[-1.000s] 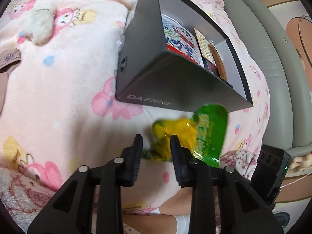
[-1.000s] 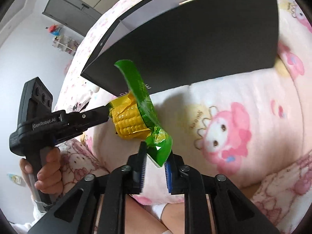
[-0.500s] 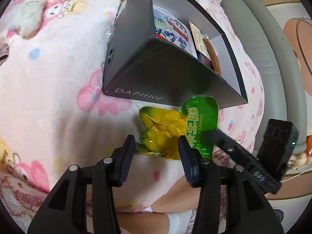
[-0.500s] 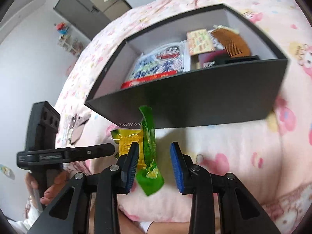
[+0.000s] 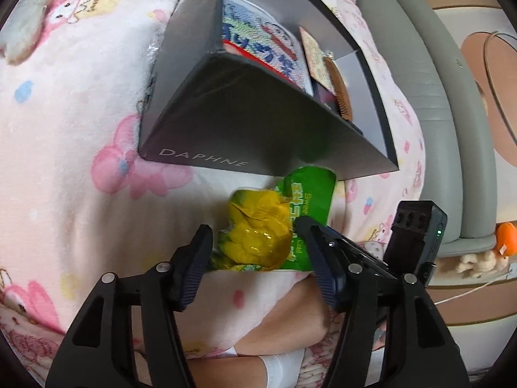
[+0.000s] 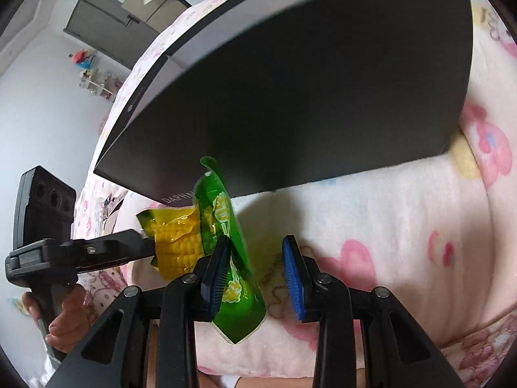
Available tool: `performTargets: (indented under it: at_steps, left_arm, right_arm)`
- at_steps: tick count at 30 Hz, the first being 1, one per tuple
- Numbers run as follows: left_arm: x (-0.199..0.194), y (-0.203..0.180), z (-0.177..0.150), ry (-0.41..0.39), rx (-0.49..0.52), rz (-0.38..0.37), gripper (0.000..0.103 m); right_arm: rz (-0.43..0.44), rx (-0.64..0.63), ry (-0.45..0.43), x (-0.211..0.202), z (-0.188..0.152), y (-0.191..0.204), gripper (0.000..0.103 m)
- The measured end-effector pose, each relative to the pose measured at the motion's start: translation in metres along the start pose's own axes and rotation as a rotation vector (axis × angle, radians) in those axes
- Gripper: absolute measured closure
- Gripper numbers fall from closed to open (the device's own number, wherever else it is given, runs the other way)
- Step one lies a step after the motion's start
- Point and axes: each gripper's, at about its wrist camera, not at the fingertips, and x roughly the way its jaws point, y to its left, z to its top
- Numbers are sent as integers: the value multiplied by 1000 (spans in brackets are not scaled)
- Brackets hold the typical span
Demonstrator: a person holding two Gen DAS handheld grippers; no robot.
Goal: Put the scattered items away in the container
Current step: 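Carry the held candy bag with both grippers over to the black box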
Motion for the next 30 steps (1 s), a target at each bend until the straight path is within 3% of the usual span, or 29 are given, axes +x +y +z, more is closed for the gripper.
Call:
performTargets:
  at_steps: [2,5,9,14,19,23,30]
  left_arm:
    - [7,3,1,22,-20,48,39]
    - [14,4,2,44,-36,51,38]
    - [16,2,1,40,-36,48,38]
    - [16,-8,-6,59,18,1,52]
    - [10,-21,-15,38,96,20,53]
    - [4,-24,-19,31,111,6,58]
    - [11,-46,-19,0,187,-26,58]
  right_arm:
    - [2,12,2,2,0,-2,74]
    - [-4,0,-7,3,-1,1,74]
    - [72,-16,-7,7,-5,8,74]
    - [98,-4,-14,8,-8,8,75]
    - [143,-54,-47,-3,-13,22,77]
    - [129,-58,-67,-11,-15,25,77]
    - [110,-74,-108,-31,-17,35,77]
